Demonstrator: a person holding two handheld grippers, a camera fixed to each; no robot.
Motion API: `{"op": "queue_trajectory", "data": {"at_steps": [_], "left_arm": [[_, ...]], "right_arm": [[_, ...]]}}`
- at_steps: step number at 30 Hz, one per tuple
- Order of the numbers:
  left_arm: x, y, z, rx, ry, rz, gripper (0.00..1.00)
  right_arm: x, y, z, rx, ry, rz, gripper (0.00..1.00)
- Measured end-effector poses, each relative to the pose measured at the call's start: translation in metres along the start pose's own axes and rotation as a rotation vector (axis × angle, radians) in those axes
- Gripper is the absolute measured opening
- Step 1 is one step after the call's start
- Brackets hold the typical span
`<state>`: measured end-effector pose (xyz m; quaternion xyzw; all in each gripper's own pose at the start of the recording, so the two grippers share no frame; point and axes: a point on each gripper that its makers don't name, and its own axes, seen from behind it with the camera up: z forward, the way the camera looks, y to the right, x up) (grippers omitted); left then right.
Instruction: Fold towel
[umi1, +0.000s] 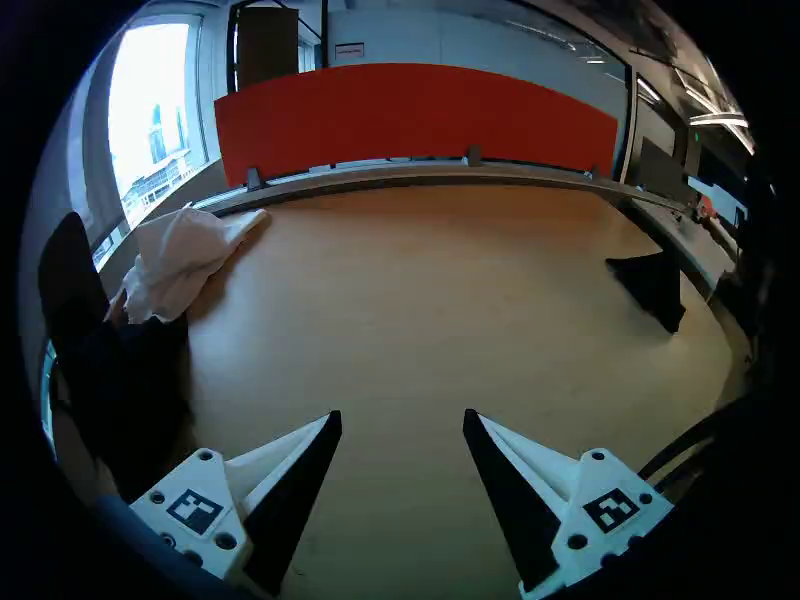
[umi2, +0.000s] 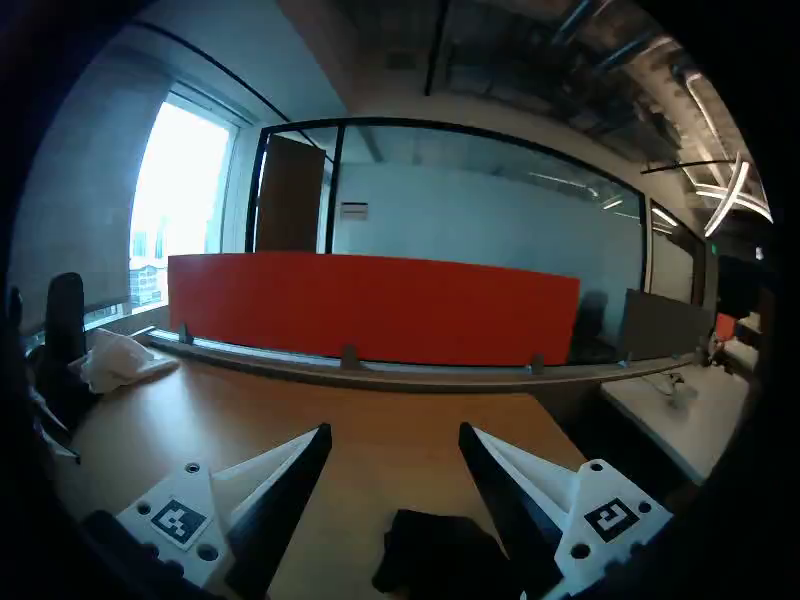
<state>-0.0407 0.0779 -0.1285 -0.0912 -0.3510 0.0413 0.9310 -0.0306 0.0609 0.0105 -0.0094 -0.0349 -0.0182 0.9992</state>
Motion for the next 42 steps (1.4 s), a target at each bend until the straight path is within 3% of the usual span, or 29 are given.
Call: {"op": "queue_trajectory", "data": {"at_steps": [9,28,42], "left_arm": [[0.001,-0.013,0.000,0.026,0.037,-0.023,0.90],[0.001,-0.050,0.010,0.111,0.185,-0.073,0.90],[0.002,-0.054,0.019,0.125,0.282,-0.078,0.90]], "right_arm": [[-0.013,-0.010,0.011,-0.011,0.037,0.024,0.99],[-0.081,-0.038,0.031,0.013,0.114,0.034,0.99],[-0.114,-0.035,0.036,-0.012,0.166,0.054,0.99]]}}
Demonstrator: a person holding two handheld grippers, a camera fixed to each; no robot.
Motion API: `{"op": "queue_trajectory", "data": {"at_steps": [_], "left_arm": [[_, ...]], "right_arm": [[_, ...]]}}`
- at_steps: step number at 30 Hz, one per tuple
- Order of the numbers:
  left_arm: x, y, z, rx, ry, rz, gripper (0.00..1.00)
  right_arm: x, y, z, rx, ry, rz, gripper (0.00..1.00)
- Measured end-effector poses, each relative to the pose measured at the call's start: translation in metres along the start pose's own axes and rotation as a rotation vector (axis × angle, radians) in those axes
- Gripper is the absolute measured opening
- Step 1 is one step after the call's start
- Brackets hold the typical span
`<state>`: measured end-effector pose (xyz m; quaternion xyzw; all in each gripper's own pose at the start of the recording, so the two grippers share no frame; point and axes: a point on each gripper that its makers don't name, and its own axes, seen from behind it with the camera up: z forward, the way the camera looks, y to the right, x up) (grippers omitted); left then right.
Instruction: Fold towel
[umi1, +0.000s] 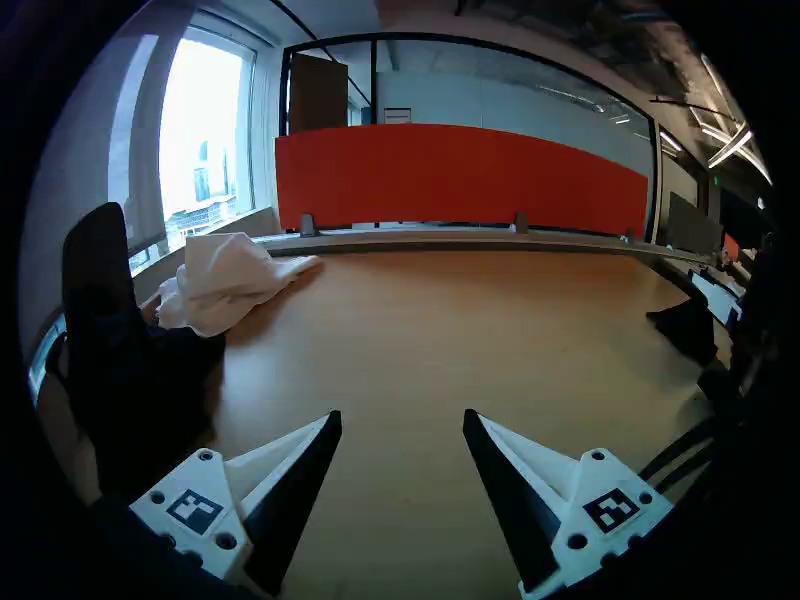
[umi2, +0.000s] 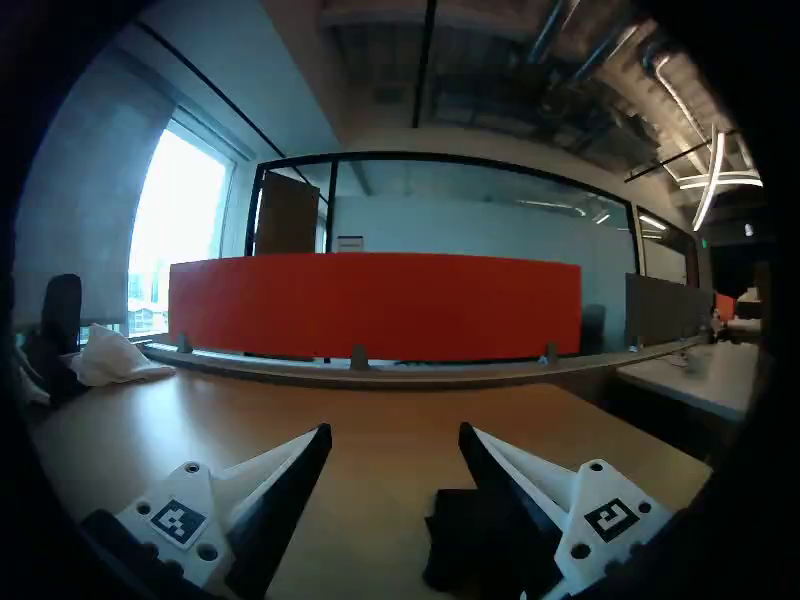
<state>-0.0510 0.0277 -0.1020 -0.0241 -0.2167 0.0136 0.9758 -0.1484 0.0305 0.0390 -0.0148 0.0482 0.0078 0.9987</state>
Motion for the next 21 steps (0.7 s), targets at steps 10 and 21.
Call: {"op": "queue_trajectory", "data": {"at_steps": [10,21], "left_arm": [[0.000,-0.007,-0.008,0.012,0.033,-0.001,0.90],[0.012,-0.011,-0.012,0.011,0.066,0.003,0.90]], "right_arm": [[-0.014,-0.003,-0.002,-0.008,0.005,0.003,0.99],[-0.017,0.000,-0.001,-0.013,0.007,0.009,0.99]]}}
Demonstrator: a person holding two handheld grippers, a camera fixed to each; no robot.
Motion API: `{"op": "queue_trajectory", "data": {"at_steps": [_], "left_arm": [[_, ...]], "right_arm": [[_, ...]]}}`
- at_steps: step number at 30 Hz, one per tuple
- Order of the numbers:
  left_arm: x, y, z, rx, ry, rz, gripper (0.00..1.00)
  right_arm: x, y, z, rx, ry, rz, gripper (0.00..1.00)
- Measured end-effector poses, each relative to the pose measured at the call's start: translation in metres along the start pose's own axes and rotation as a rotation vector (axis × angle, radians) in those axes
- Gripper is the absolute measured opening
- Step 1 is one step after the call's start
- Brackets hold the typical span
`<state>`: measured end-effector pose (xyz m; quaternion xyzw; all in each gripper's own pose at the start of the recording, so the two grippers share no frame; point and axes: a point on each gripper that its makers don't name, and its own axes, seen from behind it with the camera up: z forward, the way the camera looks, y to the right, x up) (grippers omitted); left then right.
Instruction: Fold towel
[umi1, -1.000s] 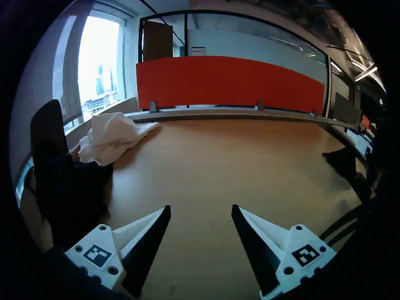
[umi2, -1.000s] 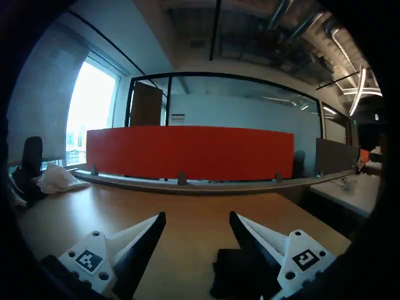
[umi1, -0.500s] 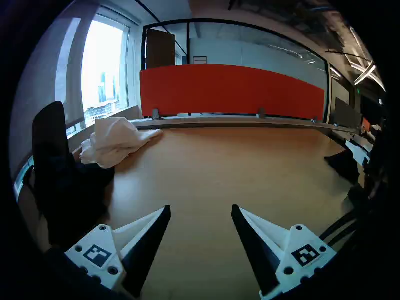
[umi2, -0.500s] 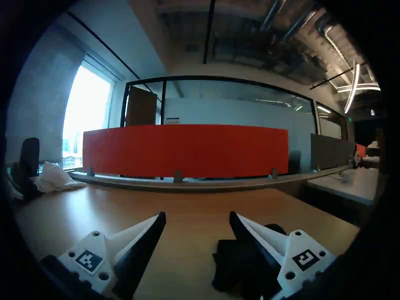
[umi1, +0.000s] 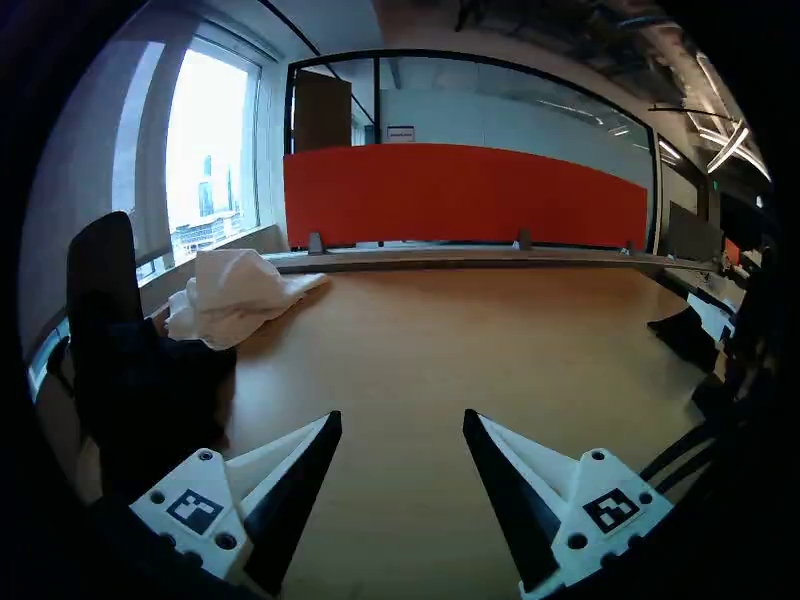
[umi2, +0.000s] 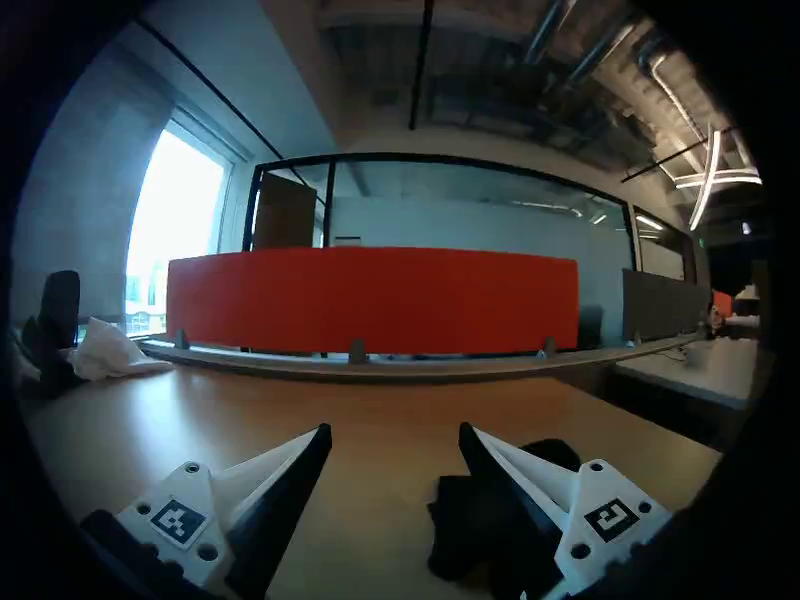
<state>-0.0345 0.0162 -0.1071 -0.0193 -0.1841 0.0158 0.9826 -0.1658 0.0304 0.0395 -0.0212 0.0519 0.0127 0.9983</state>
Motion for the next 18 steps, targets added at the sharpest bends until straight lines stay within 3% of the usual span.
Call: {"op": "queue_trajectory", "data": {"at_steps": [18], "left_arm": [[0.0051,0.0035,0.0019,-0.012,0.021,-0.003,0.90]], "right_arm": [[-0.0027,0.0045,0.0024,0.000,-0.005,0.006,0.99]]}}
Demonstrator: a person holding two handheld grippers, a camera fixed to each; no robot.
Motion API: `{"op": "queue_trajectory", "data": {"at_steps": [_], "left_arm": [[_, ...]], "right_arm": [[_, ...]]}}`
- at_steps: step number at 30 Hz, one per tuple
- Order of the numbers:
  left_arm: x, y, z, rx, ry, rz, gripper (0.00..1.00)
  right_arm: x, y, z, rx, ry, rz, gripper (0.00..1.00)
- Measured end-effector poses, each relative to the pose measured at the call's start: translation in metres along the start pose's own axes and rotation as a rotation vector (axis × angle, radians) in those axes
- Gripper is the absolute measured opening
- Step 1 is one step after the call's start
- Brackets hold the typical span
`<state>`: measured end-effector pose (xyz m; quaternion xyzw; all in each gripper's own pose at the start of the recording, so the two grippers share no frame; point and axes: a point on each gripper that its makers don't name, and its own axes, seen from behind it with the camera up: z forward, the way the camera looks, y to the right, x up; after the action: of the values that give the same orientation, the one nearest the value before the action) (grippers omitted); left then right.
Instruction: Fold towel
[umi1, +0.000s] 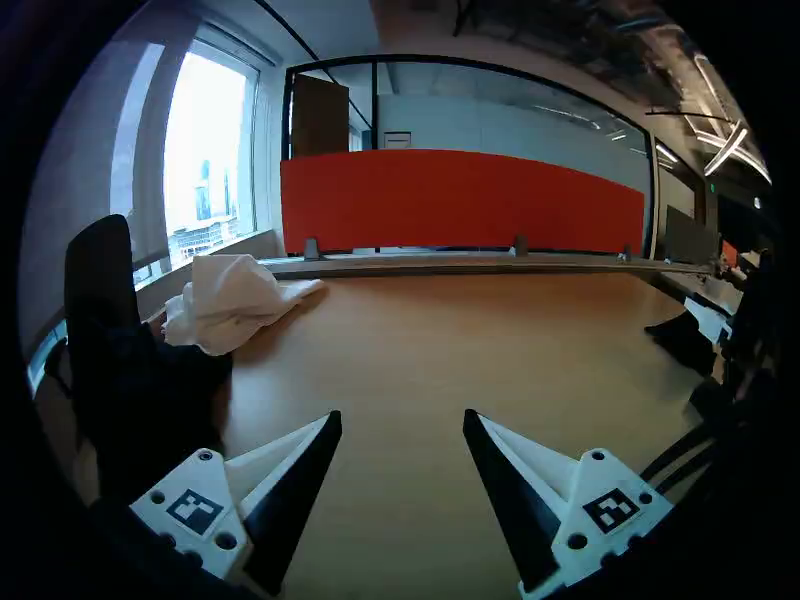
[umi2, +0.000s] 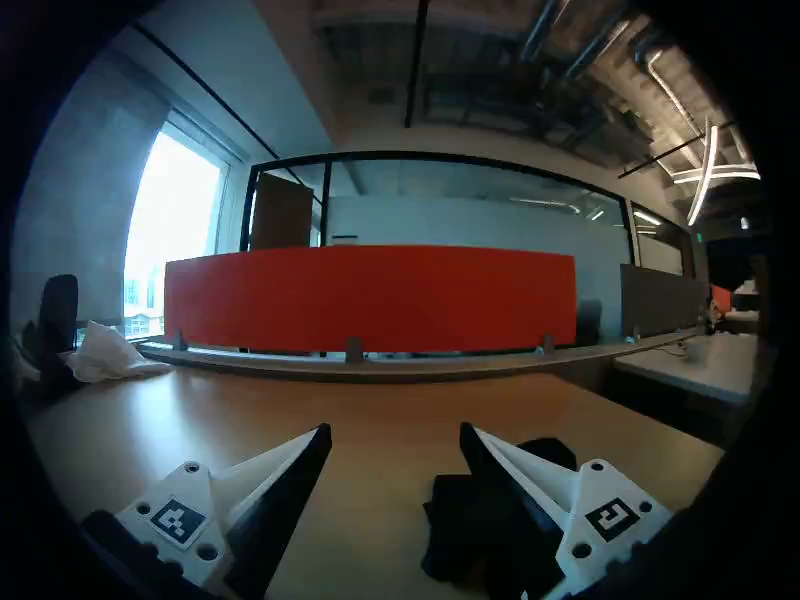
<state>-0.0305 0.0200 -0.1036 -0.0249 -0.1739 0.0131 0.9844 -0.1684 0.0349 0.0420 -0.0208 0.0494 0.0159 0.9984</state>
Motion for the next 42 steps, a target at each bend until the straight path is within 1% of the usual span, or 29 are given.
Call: {"op": "queue_trajectory", "data": {"at_steps": [6,11,15,19,24,29,36,39,42], "left_arm": [[0.003,0.000,0.002,-0.001,0.014,0.000,0.90],[0.019,-0.001,0.007,0.002,0.057,-0.007,0.90],[0.041,-0.003,0.013,0.003,0.116,-0.023,0.90],[0.067,-0.004,0.020,0.002,0.189,-0.030,0.90],[0.085,-0.007,0.030,0.018,0.263,-0.035,0.90],[0.090,-0.014,0.042,0.050,0.308,-0.047,0.90],[0.092,-0.023,0.051,0.084,0.357,-0.078,0.90],[0.089,-0.027,0.055,0.091,0.369,-0.079,0.90],[0.086,-0.030,0.059,0.097,0.374,-0.069,0.90]], "right_arm": [[0.000,0.000,0.000,0.000,0.000,0.000,0.99],[0.000,0.000,0.000,0.000,0.000,0.000,0.99],[0.000,0.000,0.000,0.000,0.000,0.000,0.99],[0.000,0.000,0.000,0.000,0.000,0.000,0.99],[-0.001,0.000,0.000,0.000,0.000,0.000,0.99],[0.000,0.000,0.000,0.000,0.000,0.000,0.99],[0.000,0.000,0.000,0.000,0.000,0.000,0.99],[0.000,0.000,0.000,0.000,0.000,0.000,0.99],[0.000,0.000,0.000,0.000,0.000,0.000,0.99]]}}
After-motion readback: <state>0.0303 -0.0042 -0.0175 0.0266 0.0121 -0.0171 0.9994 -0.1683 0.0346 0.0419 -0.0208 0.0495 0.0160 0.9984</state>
